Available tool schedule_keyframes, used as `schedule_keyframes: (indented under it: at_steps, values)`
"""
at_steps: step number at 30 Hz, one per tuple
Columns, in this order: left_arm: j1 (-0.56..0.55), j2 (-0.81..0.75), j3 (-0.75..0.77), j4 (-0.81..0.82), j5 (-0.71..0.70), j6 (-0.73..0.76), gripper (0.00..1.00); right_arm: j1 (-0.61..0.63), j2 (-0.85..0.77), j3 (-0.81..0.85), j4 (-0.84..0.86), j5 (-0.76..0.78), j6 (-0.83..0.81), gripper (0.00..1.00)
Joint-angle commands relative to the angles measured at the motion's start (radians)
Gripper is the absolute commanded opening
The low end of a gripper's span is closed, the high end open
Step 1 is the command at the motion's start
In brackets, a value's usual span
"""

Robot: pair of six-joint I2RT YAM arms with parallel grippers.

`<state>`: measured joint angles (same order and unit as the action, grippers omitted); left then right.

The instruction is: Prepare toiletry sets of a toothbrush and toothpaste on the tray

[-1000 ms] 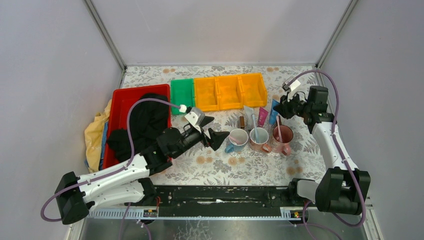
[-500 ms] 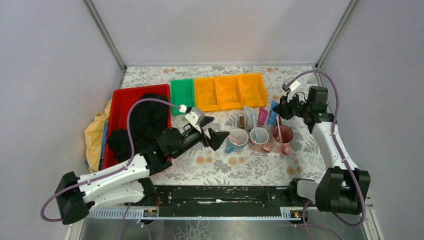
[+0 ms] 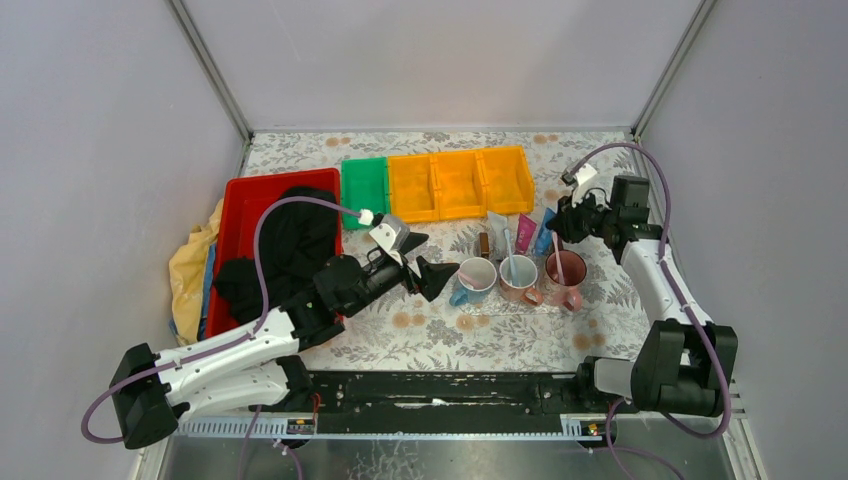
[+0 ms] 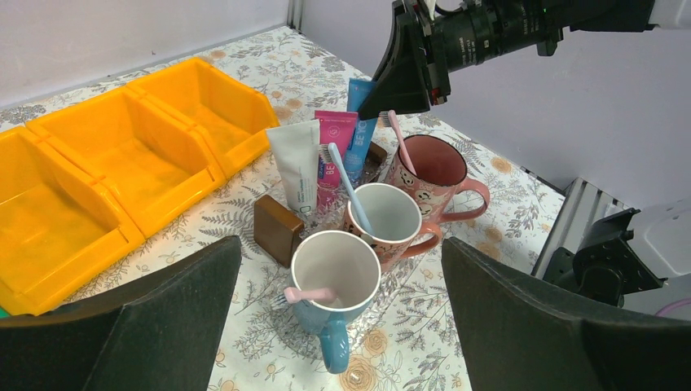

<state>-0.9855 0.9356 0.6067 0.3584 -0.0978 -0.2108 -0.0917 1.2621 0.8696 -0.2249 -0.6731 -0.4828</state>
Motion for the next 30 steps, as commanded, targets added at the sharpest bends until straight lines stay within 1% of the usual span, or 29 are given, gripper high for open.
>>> schedule_keyframes:
  at_steps: [1, 7, 9, 12, 13, 17, 20, 21, 23, 24, 26, 29, 30]
  values:
    - [0.008, -0.017, 0.001, 0.019, -0.010, -0.001, 1.00, 0.004, 0.009, 0.000, 0.001, -0.005, -0.021, 0.28]
    - [0.006, -0.020, 0.005, 0.017, -0.009, 0.001, 1.00, 0.004, 0.036, 0.022, -0.036, -0.026, -0.027, 0.34]
    - [0.006, -0.026, 0.006, 0.015, -0.009, 0.001, 1.00, 0.004, 0.027, 0.038, -0.054, -0.035, -0.028, 0.38]
    - [0.007, -0.042, 0.008, 0.007, -0.007, -0.001, 1.00, -0.010, -0.010, 0.070, -0.093, -0.058, -0.026, 0.49]
    - [0.007, -0.048, 0.009, 0.002, -0.007, -0.002, 1.00, -0.020, -0.026, 0.076, -0.101, -0.068, -0.018, 0.54]
    - [0.007, -0.073, 0.027, -0.016, 0.000, -0.009, 1.00, -0.072, -0.088, 0.101, -0.122, -0.136, 0.016, 0.69]
    - [0.018, -0.082, 0.083, -0.057, 0.008, -0.006, 1.00, -0.091, -0.131, 0.141, -0.158, -0.173, 0.028, 0.80]
    - [0.029, -0.081, 0.110, -0.083, 0.012, -0.004, 1.00, -0.094, -0.146, 0.159, -0.171, -0.178, 0.034, 0.86]
    - [0.073, -0.065, 0.197, -0.159, 0.059, -0.008, 1.00, -0.097, -0.178, 0.202, -0.194, -0.181, 0.055, 0.98]
    - [0.106, -0.053, 0.244, -0.203, 0.087, -0.019, 1.00, -0.097, -0.192, 0.231, -0.200, -0.177, 0.075, 1.00]
    - [0.192, -0.021, 0.347, -0.289, 0.161, -0.049, 1.00, -0.099, -0.197, 0.325, -0.235, -0.148, 0.141, 0.99]
    - [0.339, 0.032, 0.496, -0.381, 0.295, -0.128, 1.00, -0.101, -0.179, 0.492, -0.282, -0.027, 0.320, 0.99]
    - [0.384, 0.052, 0.548, -0.410, 0.333, -0.151, 1.00, -0.101, -0.179, 0.544, -0.303, -0.011, 0.356, 0.99]
